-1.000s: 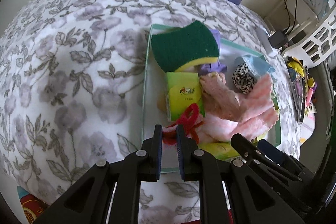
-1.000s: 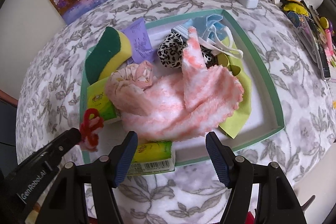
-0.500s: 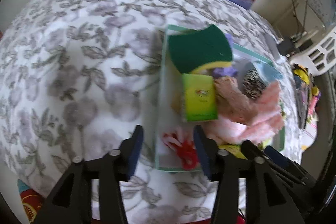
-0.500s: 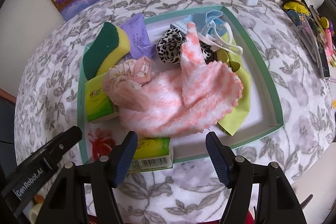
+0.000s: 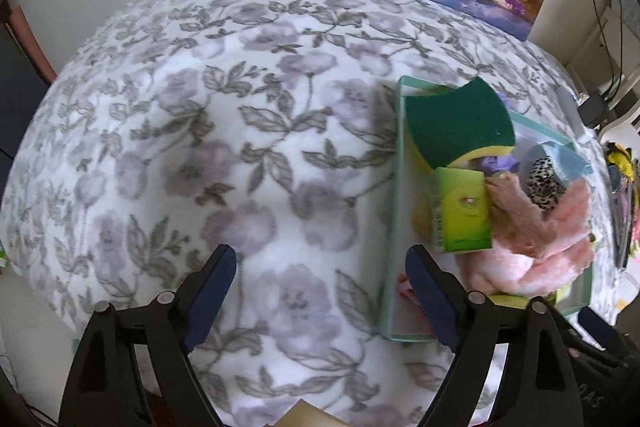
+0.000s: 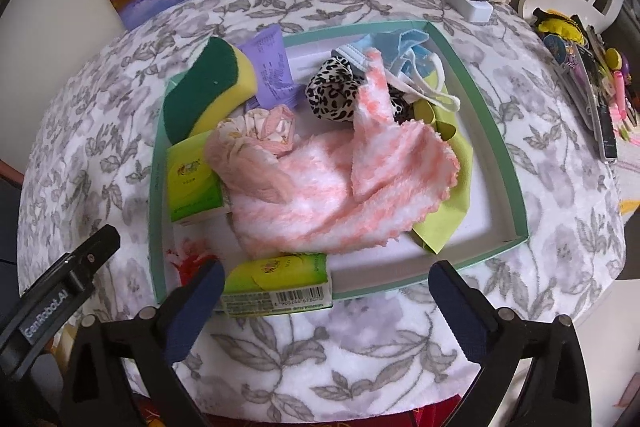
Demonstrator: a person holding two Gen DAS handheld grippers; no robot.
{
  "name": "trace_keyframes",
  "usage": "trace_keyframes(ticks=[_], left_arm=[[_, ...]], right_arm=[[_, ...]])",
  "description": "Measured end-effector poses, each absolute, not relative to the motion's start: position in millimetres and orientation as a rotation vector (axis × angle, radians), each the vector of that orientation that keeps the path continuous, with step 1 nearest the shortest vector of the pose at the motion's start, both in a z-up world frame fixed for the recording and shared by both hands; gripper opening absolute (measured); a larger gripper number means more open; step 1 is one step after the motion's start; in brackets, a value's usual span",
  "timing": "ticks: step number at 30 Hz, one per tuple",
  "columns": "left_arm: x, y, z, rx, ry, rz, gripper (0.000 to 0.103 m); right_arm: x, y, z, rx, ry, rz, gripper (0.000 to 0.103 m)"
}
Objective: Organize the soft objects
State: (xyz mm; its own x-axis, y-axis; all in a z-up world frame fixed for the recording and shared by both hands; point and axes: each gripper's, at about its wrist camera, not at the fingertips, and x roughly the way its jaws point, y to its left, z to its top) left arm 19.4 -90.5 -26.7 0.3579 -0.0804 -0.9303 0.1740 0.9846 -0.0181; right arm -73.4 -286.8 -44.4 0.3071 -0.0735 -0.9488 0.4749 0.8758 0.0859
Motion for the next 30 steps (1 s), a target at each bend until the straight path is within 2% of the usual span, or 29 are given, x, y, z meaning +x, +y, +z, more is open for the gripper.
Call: trace_keyframes(ticks=[11, 30], left_arm=[[1, -78, -18, 0.175, 1.165, -0.15, 0.087], [-19, -41, -1, 0.087, 1.177, -0.199, 0.087]], right_arm=[[-84, -270, -35, 0.33, 1.201, -0.395, 0.103], [-104, -237, -41, 0.264, 1.199, -0.377, 0.103]])
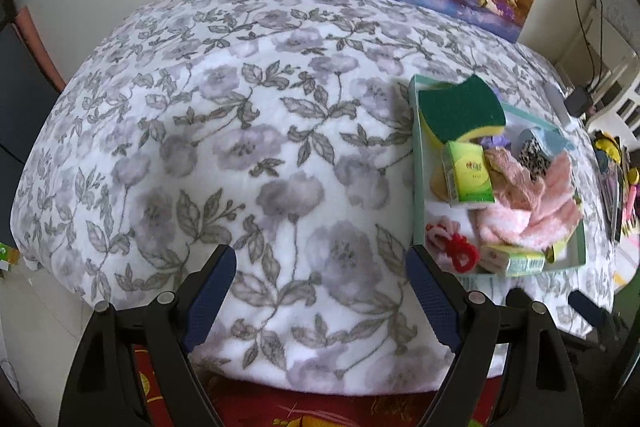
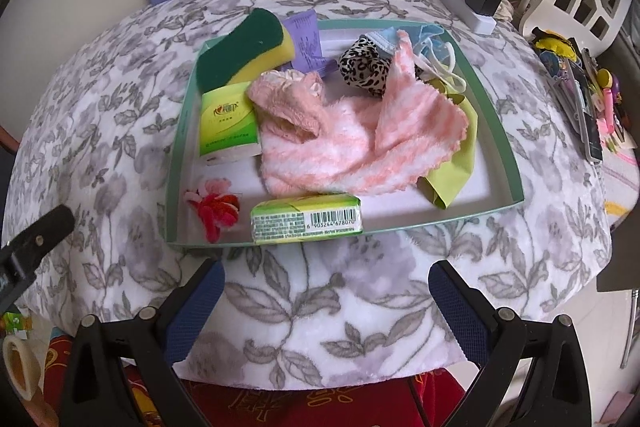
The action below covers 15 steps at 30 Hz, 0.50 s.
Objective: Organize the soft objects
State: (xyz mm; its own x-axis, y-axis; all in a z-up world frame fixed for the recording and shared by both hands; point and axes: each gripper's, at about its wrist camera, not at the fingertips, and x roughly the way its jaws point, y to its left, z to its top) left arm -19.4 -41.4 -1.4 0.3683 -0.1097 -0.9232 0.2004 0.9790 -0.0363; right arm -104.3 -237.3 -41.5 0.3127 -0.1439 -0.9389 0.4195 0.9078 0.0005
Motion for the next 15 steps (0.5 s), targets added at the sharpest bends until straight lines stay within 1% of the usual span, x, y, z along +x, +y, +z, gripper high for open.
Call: trace_keyframes(ticks=[15], left_arm=[[-23, -47, -8, 0.189, 1.193, -0.211, 0.087]], right_arm=[[-108, -235, -22, 0.253, 1.141, -0.382, 0.103]])
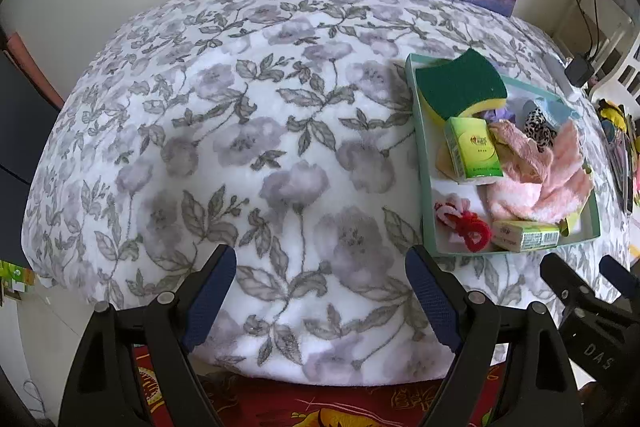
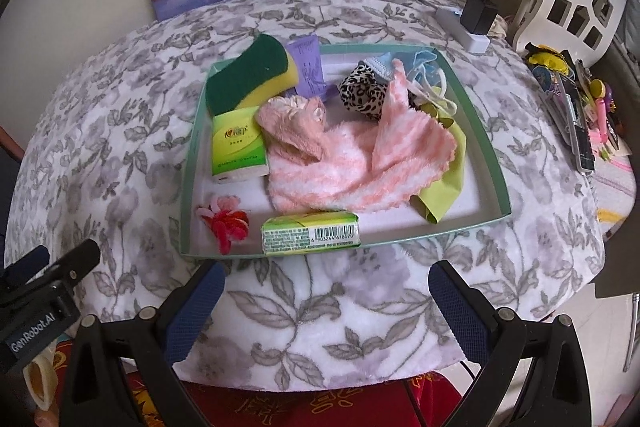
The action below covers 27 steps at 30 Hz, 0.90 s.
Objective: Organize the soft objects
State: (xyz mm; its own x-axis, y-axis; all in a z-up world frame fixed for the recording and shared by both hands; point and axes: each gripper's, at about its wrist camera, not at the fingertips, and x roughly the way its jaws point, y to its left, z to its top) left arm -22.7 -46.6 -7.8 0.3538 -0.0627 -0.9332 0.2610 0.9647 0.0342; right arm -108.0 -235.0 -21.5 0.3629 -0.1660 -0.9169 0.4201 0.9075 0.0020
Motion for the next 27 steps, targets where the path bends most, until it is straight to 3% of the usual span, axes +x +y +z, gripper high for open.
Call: trace_keyframes(ticks=[27], left_arm=[[-17, -47, -18, 0.213, 1.237, -0.206, 0.087]], right_arm=[[-103, -243, -30, 0.269, 1.156, -0.402, 0.103]])
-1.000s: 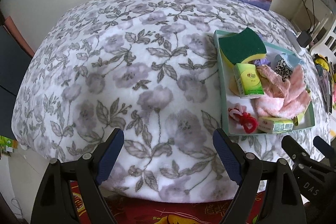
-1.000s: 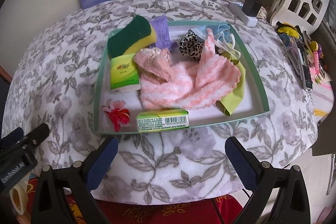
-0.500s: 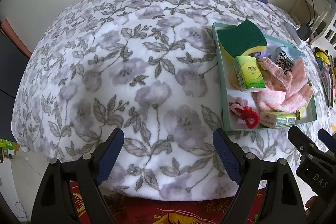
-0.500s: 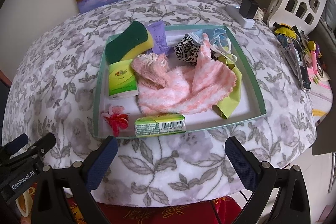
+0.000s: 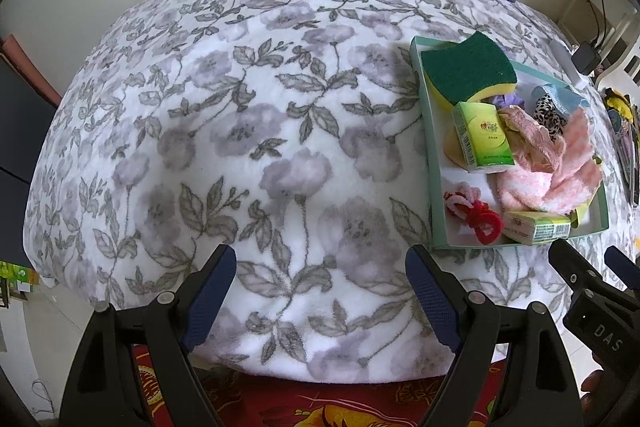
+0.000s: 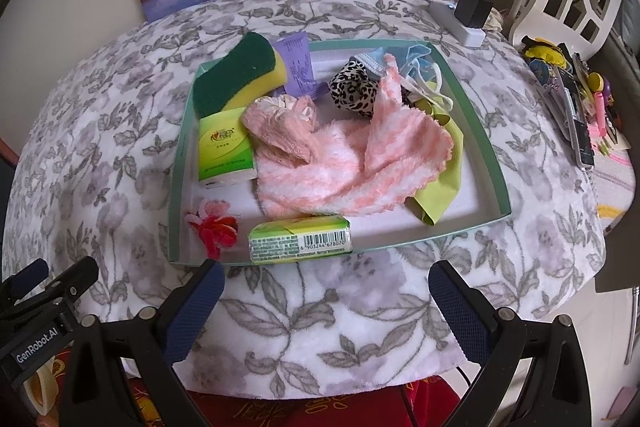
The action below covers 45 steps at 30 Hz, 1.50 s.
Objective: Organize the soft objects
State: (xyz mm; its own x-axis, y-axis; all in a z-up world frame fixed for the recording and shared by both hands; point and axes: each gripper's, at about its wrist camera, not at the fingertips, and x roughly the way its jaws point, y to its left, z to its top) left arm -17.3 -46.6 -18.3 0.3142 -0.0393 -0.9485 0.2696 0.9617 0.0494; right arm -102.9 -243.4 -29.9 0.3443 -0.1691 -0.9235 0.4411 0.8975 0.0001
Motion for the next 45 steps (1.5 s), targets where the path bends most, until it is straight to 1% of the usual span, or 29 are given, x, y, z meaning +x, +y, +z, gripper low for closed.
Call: trace_keyframes(ticks=[14, 45], left_arm=[[-13, -39, -19, 0.208, 1.238, -0.174, 0.087], [-9, -34, -20, 0.203, 1.257, -0.137, 0.087]], right_arm=[[-98, -248, -41, 0.28, 1.181, -0.408, 0.103], [-94, -242, -44, 0.265, 1.19, -0.396, 0.103]])
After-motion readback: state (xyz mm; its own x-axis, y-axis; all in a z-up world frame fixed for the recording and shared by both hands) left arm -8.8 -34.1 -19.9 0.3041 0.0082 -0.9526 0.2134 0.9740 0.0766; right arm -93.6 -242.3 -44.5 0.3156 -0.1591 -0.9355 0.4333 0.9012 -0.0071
